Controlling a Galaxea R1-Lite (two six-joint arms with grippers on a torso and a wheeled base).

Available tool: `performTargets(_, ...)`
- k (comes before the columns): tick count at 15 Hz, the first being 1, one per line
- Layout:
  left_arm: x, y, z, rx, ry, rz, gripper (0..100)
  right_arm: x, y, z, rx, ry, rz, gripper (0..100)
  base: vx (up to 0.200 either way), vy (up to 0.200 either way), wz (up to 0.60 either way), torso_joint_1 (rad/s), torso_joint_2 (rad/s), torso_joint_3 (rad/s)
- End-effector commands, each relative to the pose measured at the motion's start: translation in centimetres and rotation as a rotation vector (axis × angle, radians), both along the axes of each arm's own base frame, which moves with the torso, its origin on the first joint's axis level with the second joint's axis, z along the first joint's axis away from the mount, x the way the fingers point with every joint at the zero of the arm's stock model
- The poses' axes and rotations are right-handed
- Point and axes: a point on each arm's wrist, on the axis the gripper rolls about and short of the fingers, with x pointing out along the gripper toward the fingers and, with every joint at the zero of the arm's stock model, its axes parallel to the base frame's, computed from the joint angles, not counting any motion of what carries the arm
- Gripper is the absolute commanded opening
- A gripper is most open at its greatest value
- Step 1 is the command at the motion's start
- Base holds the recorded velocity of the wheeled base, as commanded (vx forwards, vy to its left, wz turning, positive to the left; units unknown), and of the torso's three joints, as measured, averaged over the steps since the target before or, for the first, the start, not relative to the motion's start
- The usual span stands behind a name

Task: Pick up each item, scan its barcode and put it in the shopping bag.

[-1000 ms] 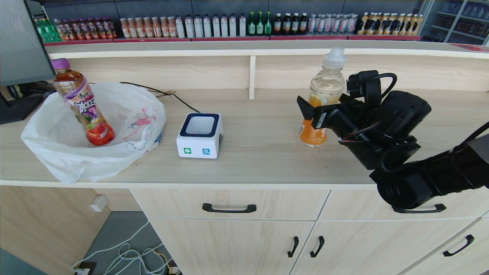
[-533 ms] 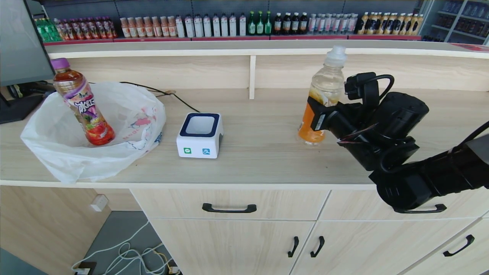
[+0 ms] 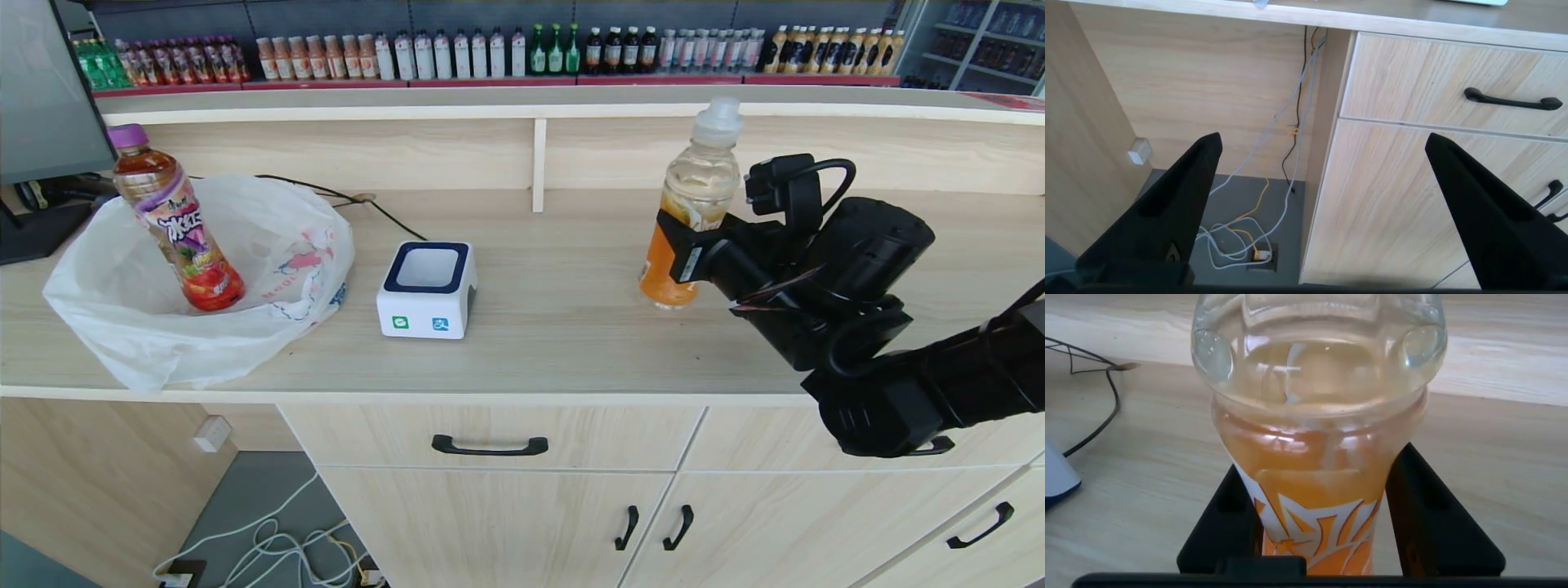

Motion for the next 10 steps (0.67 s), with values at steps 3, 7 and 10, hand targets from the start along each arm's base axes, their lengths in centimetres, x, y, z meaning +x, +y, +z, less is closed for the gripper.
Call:
performTargets(3, 0.0, 0.0, 0.0, 0.000, 0.000, 0.000, 100, -1.1, -0.3, 1.8, 0.010, -0.038, 0.017, 0, 0.000, 0.000, 0.00, 0.000, 0.00, 0.000)
performTargets(7, 0.0, 0.0, 0.0, 0.000, 0.000, 0.000, 100, -2.6, -0.4, 3.5, 0.005, -0.052, 0.037, 0, 0.000, 0.000, 0.00, 0.000, 0.00, 0.000)
performTargets(10, 0.0, 0.0, 0.0, 0.001, 0.000, 0.000, 100, -4.8, -0.5, 4.2, 0.013, -0.061, 0.062, 0, 0.000, 0.000, 0.00, 0.000, 0.00, 0.000)
